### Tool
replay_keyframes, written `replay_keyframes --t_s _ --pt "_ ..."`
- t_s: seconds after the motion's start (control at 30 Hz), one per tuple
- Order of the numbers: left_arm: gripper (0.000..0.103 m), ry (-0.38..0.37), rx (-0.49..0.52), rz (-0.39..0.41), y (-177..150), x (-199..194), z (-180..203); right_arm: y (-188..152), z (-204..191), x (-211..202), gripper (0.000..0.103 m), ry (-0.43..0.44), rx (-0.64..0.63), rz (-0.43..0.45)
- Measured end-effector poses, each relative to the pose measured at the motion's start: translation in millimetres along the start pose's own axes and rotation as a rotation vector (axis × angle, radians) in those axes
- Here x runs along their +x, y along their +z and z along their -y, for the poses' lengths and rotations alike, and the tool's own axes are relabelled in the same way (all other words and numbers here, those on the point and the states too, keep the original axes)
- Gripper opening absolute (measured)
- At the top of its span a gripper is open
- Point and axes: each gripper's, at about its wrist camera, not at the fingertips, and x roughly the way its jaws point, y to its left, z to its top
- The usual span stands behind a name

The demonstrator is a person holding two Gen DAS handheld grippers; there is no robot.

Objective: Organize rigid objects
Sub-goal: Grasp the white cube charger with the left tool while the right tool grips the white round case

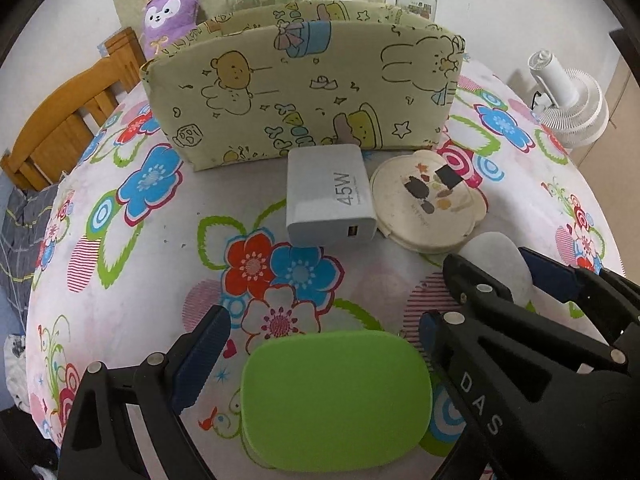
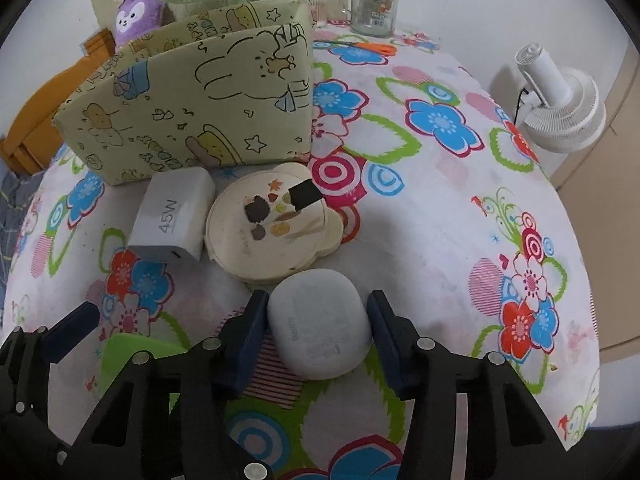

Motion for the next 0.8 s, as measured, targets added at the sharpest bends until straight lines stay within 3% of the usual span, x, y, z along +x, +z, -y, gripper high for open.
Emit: replay_keyframes --t_s 0.47,0.8 --pt "0.096 0.002 0.002 0.031 33 10 -1 30 7 -6 0.054 -0.068 0.029 0.033" --pt "0.089 -0.016 0.010 0.026 52 20 3 48 13 3 0.054 -0.082 0.053 0.027"
